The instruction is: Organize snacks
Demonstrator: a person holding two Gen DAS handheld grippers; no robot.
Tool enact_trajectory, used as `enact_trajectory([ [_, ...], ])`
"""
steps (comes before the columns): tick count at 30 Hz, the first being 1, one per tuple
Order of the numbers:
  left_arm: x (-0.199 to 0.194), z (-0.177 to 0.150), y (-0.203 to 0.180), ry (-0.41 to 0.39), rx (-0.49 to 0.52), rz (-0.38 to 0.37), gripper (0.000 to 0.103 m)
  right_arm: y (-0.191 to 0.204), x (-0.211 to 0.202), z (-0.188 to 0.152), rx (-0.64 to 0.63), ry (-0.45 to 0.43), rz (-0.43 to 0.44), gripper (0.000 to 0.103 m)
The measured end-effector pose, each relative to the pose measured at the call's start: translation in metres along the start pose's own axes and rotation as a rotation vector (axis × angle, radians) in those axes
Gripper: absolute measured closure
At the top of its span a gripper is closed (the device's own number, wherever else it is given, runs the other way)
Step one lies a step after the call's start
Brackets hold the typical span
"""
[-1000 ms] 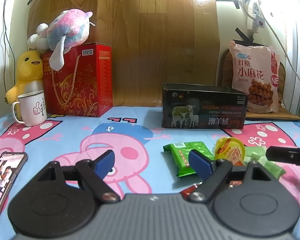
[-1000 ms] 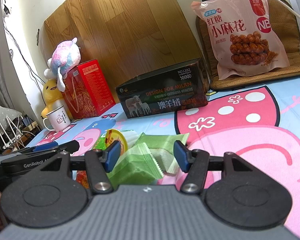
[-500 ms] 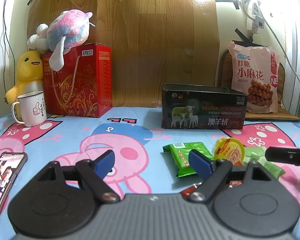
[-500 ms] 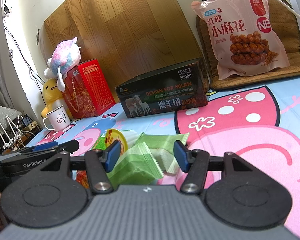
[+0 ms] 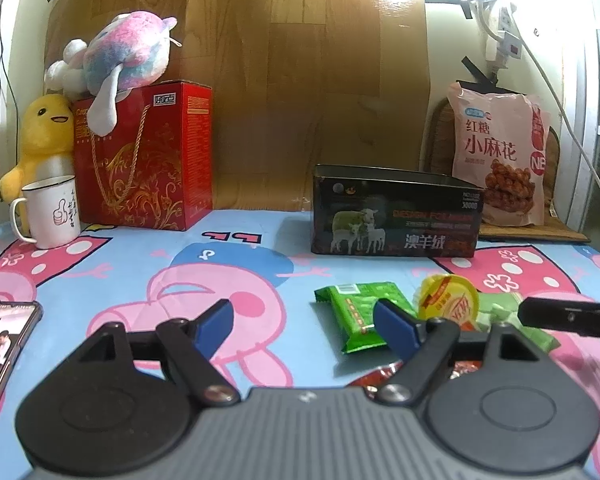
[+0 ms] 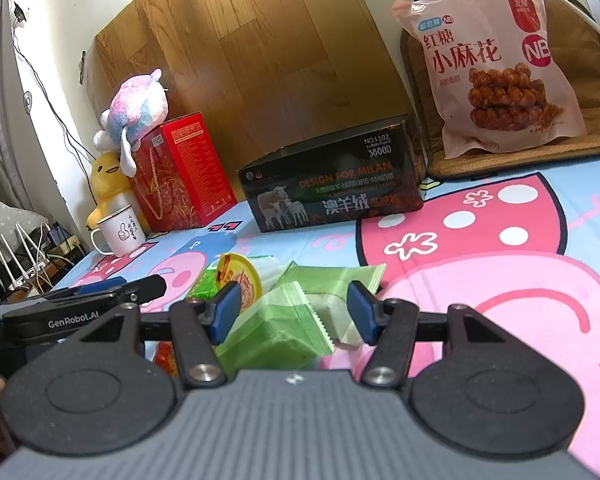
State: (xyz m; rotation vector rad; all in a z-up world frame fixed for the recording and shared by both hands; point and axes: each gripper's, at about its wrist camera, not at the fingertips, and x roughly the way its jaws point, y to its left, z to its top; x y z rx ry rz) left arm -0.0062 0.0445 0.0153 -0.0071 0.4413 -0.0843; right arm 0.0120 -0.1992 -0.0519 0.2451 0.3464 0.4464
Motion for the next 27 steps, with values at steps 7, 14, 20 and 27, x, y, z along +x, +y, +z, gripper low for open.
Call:
enact_trajectory([
  [7, -0.0016, -0.0004, -0.001, -0.012, 0.002, 0.001, 0.018, 0.0003, 0.0, -0.0002, 0.0, 0.0, -0.002, 0.042],
  [14, -0.0035, -0.0009, -0.002, -0.029, 0.006, -0.007, 0.015, -0.0001, 0.0003, -0.0001, -0.002, 0.002, -0.002, 0.042],
  [20, -0.005, -0.0011, -0.0012, -0.039, -0.001, -0.015, 0.015, 0.0012, 0.0007, -0.001, -0.006, 0.005, -0.008, 0.042],
  [27, -0.0027, -0.0011, 0.0006, -0.022, -0.01, -0.03, 0.031, 0.0015, 0.001, -0.0012, -0.007, 0.006, -0.009, 0.042],
])
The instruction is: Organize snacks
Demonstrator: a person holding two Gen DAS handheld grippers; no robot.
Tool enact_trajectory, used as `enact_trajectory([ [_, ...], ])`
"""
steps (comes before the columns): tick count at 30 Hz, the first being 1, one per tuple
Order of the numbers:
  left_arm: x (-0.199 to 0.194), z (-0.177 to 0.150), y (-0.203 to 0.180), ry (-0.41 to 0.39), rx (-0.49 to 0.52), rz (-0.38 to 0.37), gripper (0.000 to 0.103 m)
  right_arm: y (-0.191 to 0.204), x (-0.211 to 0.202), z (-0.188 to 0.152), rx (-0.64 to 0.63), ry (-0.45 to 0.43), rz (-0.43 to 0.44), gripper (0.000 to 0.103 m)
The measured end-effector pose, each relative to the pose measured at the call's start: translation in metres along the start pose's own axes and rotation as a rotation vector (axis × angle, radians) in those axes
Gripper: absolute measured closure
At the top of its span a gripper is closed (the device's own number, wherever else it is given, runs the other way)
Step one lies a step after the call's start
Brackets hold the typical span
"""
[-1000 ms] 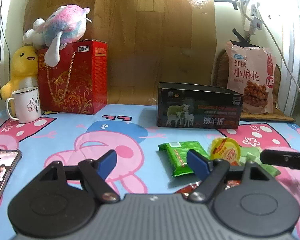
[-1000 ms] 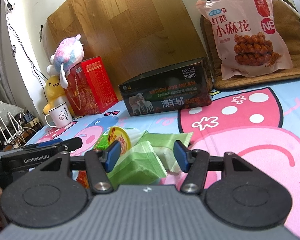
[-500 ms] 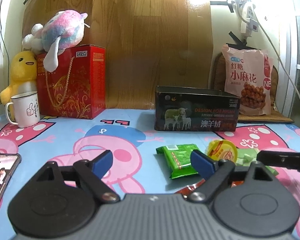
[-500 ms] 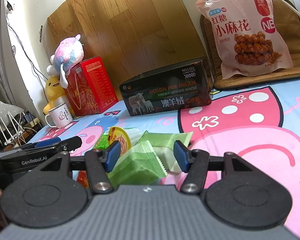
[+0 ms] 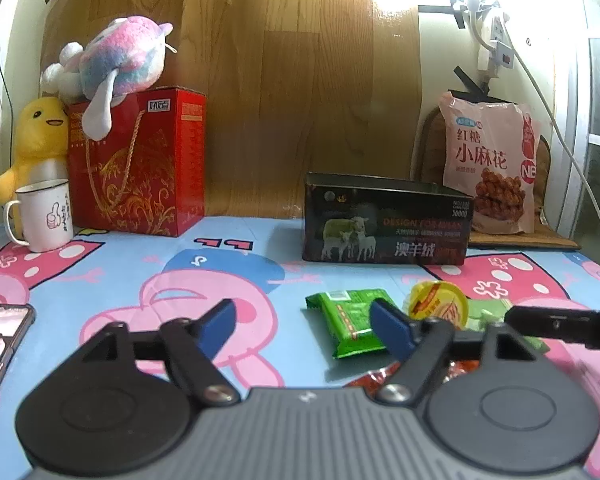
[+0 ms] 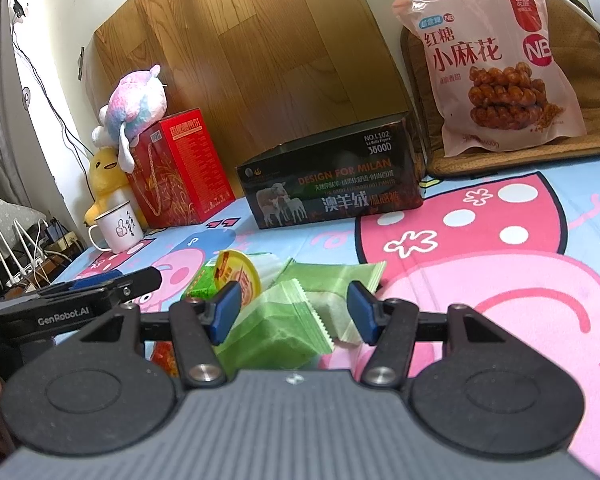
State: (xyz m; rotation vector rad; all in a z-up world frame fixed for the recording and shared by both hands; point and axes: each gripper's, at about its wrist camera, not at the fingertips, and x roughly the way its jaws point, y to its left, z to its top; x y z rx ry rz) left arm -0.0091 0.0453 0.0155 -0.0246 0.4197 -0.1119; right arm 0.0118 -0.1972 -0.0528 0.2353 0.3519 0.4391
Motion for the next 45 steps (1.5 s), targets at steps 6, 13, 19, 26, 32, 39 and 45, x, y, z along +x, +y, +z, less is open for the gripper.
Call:
enact_trajectory([
  [6, 0.0, 0.0, -0.001, 0.001, 0.003, -0.007, 0.033, 0.001, 0.0, -0.001, -0.001, -0.002, 0.003, 0.042],
  [13, 0.0, 0.0, -0.001, 0.002, 0.003, -0.008, 0.033, 0.002, 0.0, -0.001, 0.0, -0.005, 0.006, 0.042],
  [19, 0.0, 0.0, -0.001, 0.003, 0.002, -0.007, 0.033, 0.002, 0.0, -0.001, 0.0, -0.004, 0.006, 0.042],
  [26, 0.0, -0.001, 0.0, 0.003, 0.0, -0.007, 0.031, 0.002, 0.0, -0.001, -0.001, -0.004, 0.006, 0.042],
  [32, 0.0, -0.001, 0.0, 0.004, 0.0, -0.008, 0.031, 0.002, -0.001, -0.001, -0.001, -0.004, 0.006, 0.042],
  [39, 0.001, 0.001, 0.002, 0.019, -0.015, -0.022, 0.032, 0.002, -0.001, -0.001, -0.003, -0.005, 0.006, 0.042],
  [45, 0.005, 0.012, 0.013, 0.073, -0.072, -0.103, 0.041, 0.008, 0.002, 0.002, -0.058, 0.028, 0.04, 0.042],
])
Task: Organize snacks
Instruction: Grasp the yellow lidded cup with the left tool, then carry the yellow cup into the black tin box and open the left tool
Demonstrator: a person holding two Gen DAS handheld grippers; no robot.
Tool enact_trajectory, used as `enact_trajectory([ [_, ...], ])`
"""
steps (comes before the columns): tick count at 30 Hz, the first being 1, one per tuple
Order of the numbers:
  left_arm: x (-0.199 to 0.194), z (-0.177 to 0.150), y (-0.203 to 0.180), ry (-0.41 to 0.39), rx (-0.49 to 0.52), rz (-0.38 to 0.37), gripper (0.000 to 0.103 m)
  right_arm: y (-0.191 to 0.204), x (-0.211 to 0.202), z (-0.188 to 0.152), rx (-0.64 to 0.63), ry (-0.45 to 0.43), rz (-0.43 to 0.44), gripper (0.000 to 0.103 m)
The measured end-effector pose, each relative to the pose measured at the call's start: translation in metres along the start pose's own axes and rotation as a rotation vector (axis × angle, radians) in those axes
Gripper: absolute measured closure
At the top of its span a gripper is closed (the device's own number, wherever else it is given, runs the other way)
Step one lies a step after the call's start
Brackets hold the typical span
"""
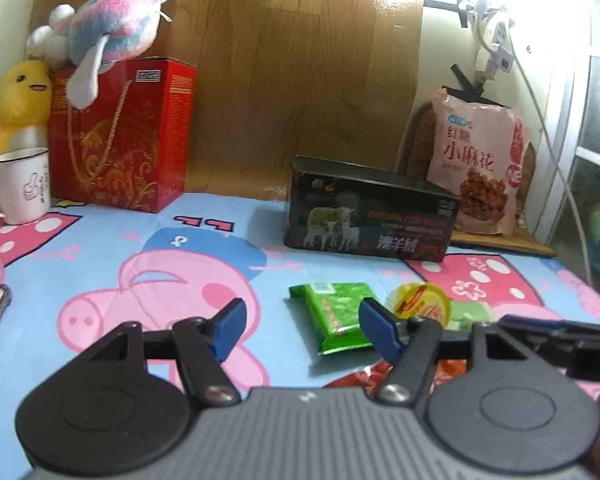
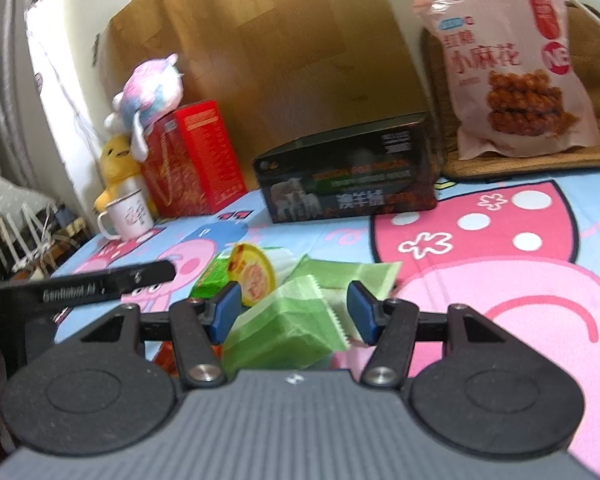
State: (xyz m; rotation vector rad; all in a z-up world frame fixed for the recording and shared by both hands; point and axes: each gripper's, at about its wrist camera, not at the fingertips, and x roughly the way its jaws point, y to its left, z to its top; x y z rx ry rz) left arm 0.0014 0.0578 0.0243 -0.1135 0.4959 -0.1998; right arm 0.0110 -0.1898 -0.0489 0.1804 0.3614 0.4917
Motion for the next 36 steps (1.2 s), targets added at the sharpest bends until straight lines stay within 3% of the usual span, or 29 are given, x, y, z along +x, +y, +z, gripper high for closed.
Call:
enact_trajectory([
  [5, 0.004, 0.017, -0.006, 0.008, 0.015, -0.101, 0.043, 0.01, 0.005, 0.011, -0.109, 0.023, 0.046, 0.043],
  [9, 0.018, 0.021, -0.021, 0.041, 0.046, -0.173, 0.046, 0.014, 0.018, 0.023, -0.182, 0.058, 0.077, 0.051],
  [12, 0.035, 0.021, -0.028, 0.091, 0.049, -0.206, 0.047, 0.016, 0.032, 0.028, -0.244, 0.11, 0.085, 0.058],
  [15, 0.054, 0.017, -0.03, 0.175, 0.019, -0.269, 0.049, 0.016, 0.045, 0.027, -0.287, 0.172, 0.098, 0.058],
  [17, 0.059, 0.014, -0.033, 0.181, 0.008, -0.296, 0.056, 0.017, 0.05, 0.024, -0.321, 0.184, 0.111, 0.057],
  [18, 0.061, 0.014, -0.036, 0.192, 0.012, -0.312, 0.064, 0.02, 0.05, 0.023, -0.342, 0.178, 0.114, 0.057],
  [20, 0.061, 0.016, -0.04, 0.19, 0.015, -0.3, 0.066, 0.024, 0.05, 0.022, -0.363, 0.172, 0.114, 0.058],
  [21, 0.06, 0.018, -0.041, 0.188, 0.015, -0.298, 0.067, 0.025, 0.05, 0.021, -0.365, 0.162, 0.105, 0.063],
  [22, 0.057, 0.021, -0.04, 0.179, 0.009, -0.295, 0.069, 0.026, 0.048, 0.021, -0.359, 0.15, 0.091, 0.074],
  [27, 0.044, 0.042, -0.042, 0.114, 0.018, -0.32, 0.07, 0.016, 0.038, 0.033, -0.282, 0.078, 0.091, 0.077],
  [36, 0.063, 0.096, -0.06, -0.018, 0.083, -0.317, 0.07, 0.013, 0.042, 0.076, -0.313, -0.087, 0.021, 0.077],
])
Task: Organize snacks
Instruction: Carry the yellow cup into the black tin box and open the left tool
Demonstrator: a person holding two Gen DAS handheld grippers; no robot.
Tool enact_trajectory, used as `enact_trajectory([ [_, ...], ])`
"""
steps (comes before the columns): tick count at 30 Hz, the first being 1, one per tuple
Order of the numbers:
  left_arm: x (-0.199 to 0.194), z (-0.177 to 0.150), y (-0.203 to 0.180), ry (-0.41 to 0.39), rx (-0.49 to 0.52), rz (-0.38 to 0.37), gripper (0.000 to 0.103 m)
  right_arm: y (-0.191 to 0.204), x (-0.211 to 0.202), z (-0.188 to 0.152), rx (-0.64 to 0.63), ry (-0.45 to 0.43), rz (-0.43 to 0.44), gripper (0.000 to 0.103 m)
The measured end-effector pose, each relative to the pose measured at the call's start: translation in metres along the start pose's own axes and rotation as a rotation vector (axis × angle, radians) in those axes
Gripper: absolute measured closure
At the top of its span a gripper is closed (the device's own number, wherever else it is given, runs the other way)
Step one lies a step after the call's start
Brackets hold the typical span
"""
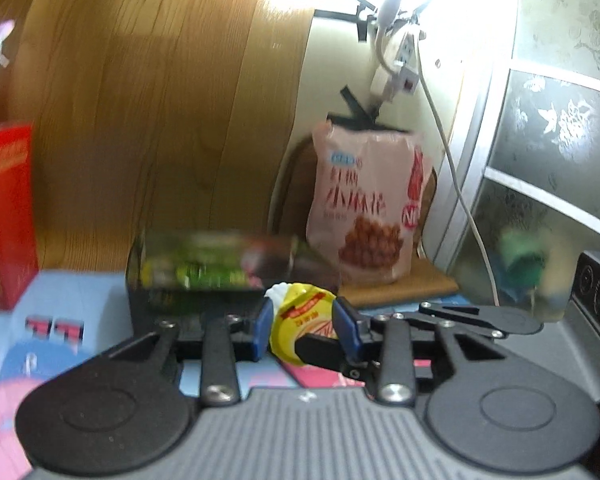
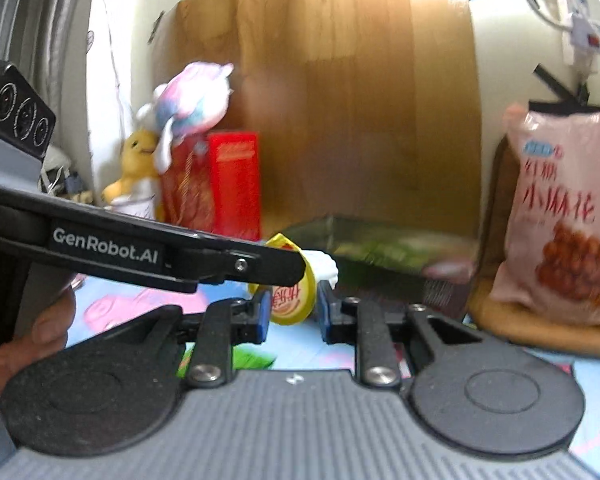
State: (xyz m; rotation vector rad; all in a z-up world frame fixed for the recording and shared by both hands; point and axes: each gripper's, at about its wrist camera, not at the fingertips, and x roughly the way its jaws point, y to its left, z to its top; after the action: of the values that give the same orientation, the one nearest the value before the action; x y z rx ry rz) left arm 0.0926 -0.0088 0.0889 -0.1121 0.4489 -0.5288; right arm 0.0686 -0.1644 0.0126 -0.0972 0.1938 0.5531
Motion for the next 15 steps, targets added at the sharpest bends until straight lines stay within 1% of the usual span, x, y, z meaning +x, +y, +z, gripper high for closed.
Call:
enact_trajectory([
  [4, 0.025, 0.024, 0.005, -0.044, 0.021, 0.017, 0.07, -0.016, 0.017, 0.018, -0.017, -0.044, -0.043, 0.076],
  [6, 0.042, 0.033, 0.011, -0.048, 0.016, 0.024, 0.069, -0.026, 0.032, 0.026, -0.024, -0.052, -0.062, 0.076],
  [7, 0.052, 0.037, 0.015, -0.044, 0.006, 0.028, 0.065, -0.031, 0.039, 0.028, -0.031, -0.052, -0.075, 0.076],
  [8, 0.062, 0.039, 0.02, -0.028, -0.002, 0.029, 0.06, -0.034, 0.047, 0.03, -0.041, -0.046, -0.094, 0.075],
  [9, 0.069, 0.039, 0.023, -0.016, -0.012, 0.036, 0.06, -0.039, 0.057, 0.03, -0.051, -0.033, -0.127, 0.075],
  [10, 0.073, 0.04, 0.027, -0.01, -0.023, 0.055, 0.06, -0.044, 0.063, 0.029, -0.053, -0.026, -0.183, 0.074],
  [11, 0.072, 0.039, 0.032, -0.01, -0.038, 0.068, 0.06, -0.05, 0.064, 0.027, -0.039, -0.014, -0.23, 0.074],
  [12, 0.067, 0.037, 0.038, -0.025, -0.059, 0.065, 0.06, -0.058, 0.063, 0.025, 0.002, -0.012, -0.253, 0.074],
  [15, 0.046, 0.029, 0.056, -0.044, -0.11, 0.071, 0.06, -0.075, 0.041, 0.016, 0.145, -0.038, -0.207, 0.073],
])
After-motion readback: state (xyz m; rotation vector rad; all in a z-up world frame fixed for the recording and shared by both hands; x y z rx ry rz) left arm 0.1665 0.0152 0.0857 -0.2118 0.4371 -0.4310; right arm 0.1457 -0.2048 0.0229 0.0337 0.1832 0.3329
